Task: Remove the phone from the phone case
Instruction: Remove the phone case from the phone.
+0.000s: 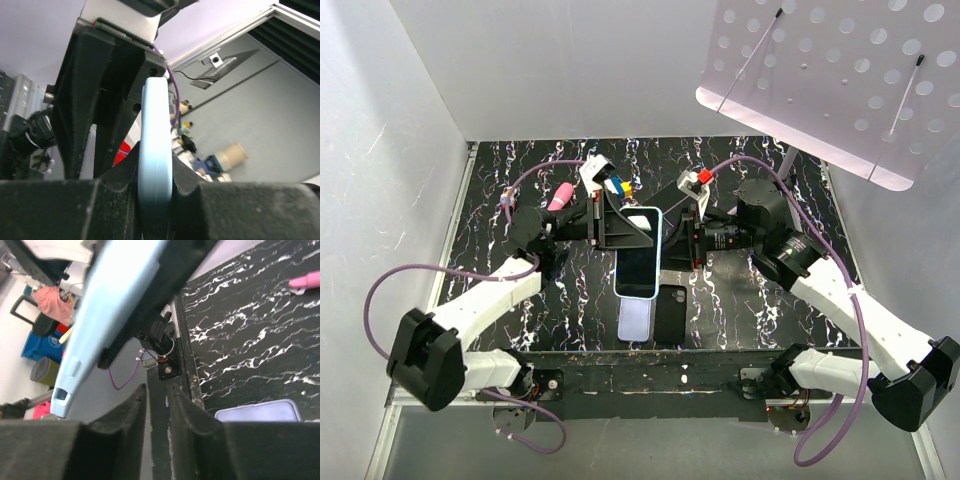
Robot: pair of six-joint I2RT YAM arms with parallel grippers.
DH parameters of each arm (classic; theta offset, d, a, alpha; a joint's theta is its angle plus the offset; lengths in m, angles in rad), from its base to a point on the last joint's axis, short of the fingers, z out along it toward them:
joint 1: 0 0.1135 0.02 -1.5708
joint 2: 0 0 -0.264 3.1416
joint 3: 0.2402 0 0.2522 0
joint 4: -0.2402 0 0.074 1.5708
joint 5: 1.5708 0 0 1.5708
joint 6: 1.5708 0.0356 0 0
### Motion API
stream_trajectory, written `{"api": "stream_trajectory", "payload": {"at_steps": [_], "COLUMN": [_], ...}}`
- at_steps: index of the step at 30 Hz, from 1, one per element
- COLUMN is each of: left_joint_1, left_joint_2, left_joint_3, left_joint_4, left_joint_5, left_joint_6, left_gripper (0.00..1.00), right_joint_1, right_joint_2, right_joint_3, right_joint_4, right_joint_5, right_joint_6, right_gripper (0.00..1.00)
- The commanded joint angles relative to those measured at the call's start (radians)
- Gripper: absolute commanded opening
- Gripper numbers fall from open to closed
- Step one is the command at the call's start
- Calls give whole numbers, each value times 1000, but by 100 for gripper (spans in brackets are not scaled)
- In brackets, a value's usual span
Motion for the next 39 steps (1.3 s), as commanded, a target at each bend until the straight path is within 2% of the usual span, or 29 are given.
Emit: {"api": "stream_trajectory", "payload": {"at_steps": [1, 3, 5, 8, 11, 15, 18, 24, 26, 27, 33, 39], "left_joint_1": [12, 13, 13, 15, 16, 16, 16, 15, 15, 15, 15, 10], "left_joint_2": [-157, -188, -199, -196, -193, -170, -160, -151, -151, -151, -122, -47], "left_joint_3": [48, 72, 82, 82, 88, 103, 94, 85, 83, 85, 92, 71], "left_joint_4": [-343, -442, -479, -452, -461, -467, -438, -424, -423, -421, -378, -124], "left_joint_5": [-132, -161, -166, -154, -158, -149, -140, -138, -138, -138, -120, -83], "left_joint_6": [286, 372, 409, 402, 403, 396, 369, 356, 356, 353, 279, 60], "left_gripper": [0, 0, 0, 0, 0, 0, 0, 0, 0, 0, 0, 0], "right_joint_1": [0, -18, -45, -48, -49, -40, -28, -17, -12, -11, 20, 95], "right_joint_2": [-19, -34, -50, -99, -125, -102, -80, -37, -31, -28, -31, -51], "right_joint_3": [25, 11, -3, -40, -51, -17, 2, 25, 25, 25, 9, 57], "right_joint_4": [-76, -133, -145, -58, -24, -39, -13, 57, 65, 65, 65, -39], "right_joint_5": [87, 126, 80, -35, -138, -203, -187, -195, -206, -210, -218, -22], "right_joint_6": [23, 67, 125, 184, 176, 130, 133, 165, 165, 164, 103, -80], "right_gripper": [41, 53, 57, 61, 66, 67, 66, 54, 40, 30, 3, 1]}}
